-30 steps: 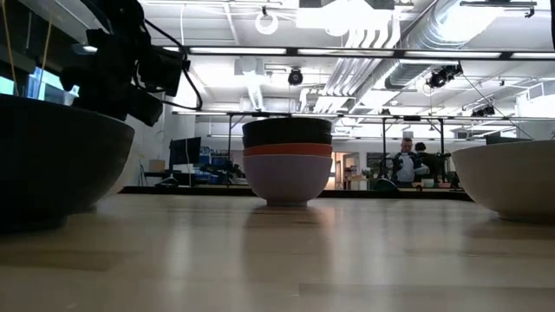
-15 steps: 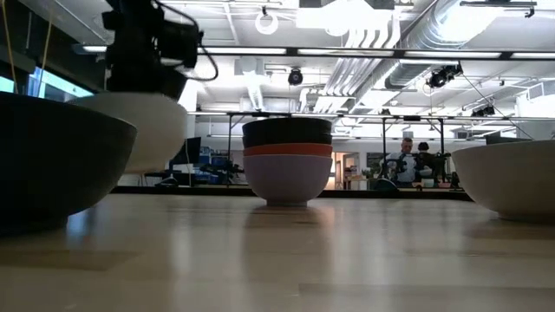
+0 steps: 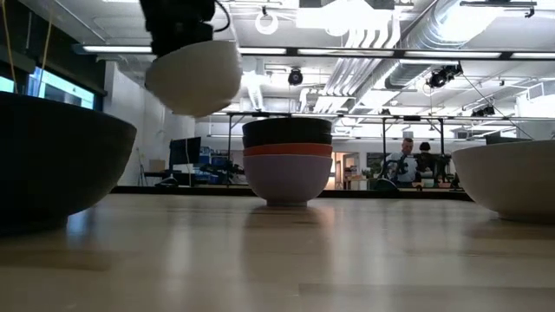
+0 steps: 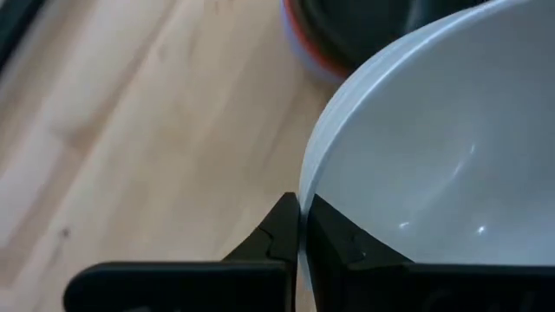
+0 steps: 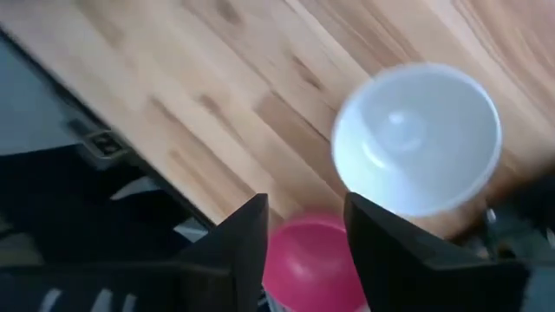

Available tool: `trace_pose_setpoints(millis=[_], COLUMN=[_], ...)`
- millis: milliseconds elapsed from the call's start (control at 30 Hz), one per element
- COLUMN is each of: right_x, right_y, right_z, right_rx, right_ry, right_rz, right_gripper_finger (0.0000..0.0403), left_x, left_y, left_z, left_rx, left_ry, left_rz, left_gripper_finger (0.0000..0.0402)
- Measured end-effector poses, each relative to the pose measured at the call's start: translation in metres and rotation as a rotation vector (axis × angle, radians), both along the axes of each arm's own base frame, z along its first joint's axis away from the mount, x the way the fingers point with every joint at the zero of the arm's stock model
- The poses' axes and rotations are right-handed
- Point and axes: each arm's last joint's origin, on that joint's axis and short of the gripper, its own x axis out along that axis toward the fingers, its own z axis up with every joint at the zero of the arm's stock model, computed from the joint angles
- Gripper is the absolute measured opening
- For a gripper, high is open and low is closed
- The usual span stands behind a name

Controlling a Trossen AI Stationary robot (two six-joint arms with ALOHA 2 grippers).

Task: Nest bowls inside each other
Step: Stack the left white bowl on top of the black bowl

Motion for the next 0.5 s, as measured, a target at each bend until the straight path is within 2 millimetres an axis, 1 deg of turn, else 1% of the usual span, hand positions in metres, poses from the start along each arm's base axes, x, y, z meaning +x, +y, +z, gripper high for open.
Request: trace_pose_setpoints(millis=[100,267,367,500], right_x=[-0.009,-0.02,-0.023,-0.027], right_y=[0.005,0.012,0.017,0.023], right_z=[-0.015,-0.034,-0.045,-0.055], right_rx=[-0.004,-0.018,-0.033,-0.053], right_ry=[0.07,0.156,0.198,0.242], right_rz=[-0.045,-0.101,-0.107,-0.12], right_gripper_finger=[0.0154,0.0158,0.0158,0.0158], left_x=[0.016,0.053,0.074,0.096], left_y=[0.008,0.018,0.025,0.038], left_z=[0.013,0.023,0.022,0.016], left_rx=[0.039,0.069,0.08,0.082], left_ry=[-0.033,-0.06,-0.043,-0.002], left_rz=[-0.001,-0.068,-0.099,-0.118], left_gripper_finger=[0.0,0.0,0.0,0.0])
